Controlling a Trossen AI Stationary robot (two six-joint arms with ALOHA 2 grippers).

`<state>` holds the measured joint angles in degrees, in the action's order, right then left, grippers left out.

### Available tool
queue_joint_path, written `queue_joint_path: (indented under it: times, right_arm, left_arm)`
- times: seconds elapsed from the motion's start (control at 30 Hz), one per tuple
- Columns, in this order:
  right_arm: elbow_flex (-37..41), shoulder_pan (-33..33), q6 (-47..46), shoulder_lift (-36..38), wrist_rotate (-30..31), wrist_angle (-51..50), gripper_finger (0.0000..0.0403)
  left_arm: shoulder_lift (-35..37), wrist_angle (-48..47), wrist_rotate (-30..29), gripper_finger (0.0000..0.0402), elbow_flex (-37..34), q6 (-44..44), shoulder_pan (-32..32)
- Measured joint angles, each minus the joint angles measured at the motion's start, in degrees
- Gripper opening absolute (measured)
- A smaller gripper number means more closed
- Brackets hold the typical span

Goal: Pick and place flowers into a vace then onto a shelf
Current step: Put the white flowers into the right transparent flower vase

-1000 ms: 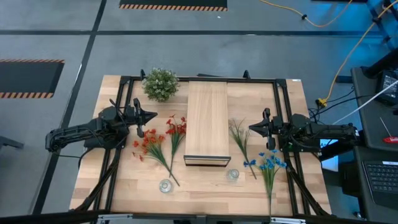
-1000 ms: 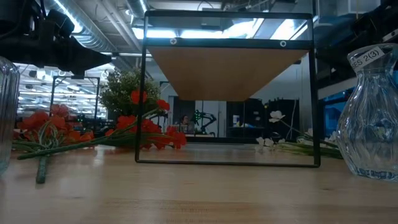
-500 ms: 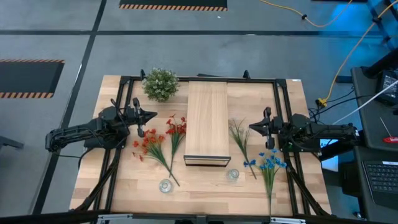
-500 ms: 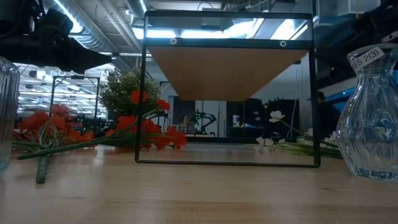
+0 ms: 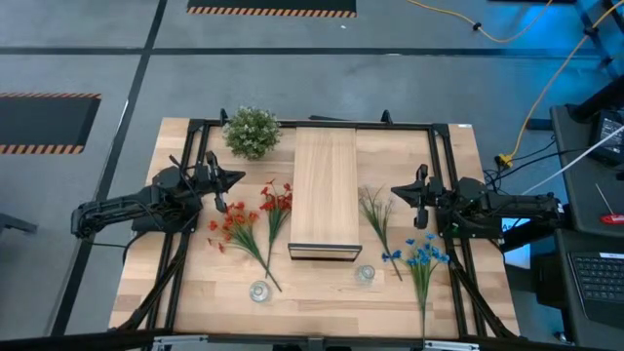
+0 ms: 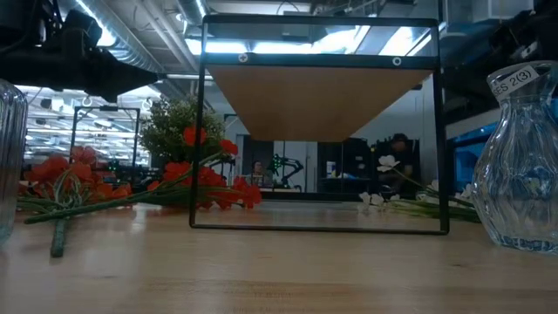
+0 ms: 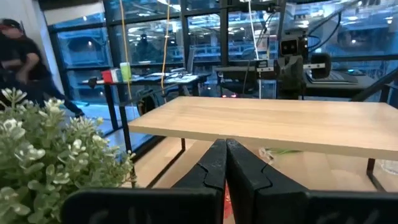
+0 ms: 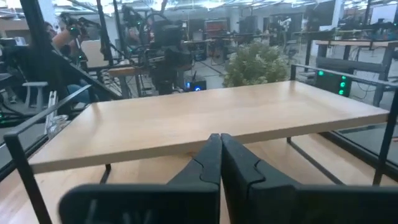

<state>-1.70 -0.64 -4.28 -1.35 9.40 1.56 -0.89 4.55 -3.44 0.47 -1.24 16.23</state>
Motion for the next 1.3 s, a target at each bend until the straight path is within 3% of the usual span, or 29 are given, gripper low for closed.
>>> queue_joint_path:
  times: [0.2, 0.4, 0.73, 0.93, 1.3]
  right_arm:
    - [-3.8, 0.0, -0.1, -5.3, 0.2, -0.2, 0.0004]
    - [-9.2, 0.0, -0.1, -14.1, 4.2, -2.7, 0.0003]
    - [-23.7, 0.0, -11.3, -26.7, 6.1, -21.9, 0.0003]
    - [-31.3, 0.0, -14.5, -32.7, 6.1, -31.3, 0.0002]
    - [-36.1, 3.0, -23.9, -41.7, 6.1, -42.4, 0.0002]
  left_arm:
    - [-4.3, 0.4, 0.0, 0.0004, 0.8, 3.5, 0.0]
    - [-12.2, 0.8, -0.1, 0.0003, 4.8, 2.5, 0.0]
    - [-23.2, 1.8, -0.1, 0.0003, 12.0, 1.7, 0.0]
    - [-28.0, 5.4, -0.2, 0.0003, 12.4, -2.9, 0.0]
    - [-29.9, 6.6, -0.1, 0.0004, 12.4, -2.5, 0.0]
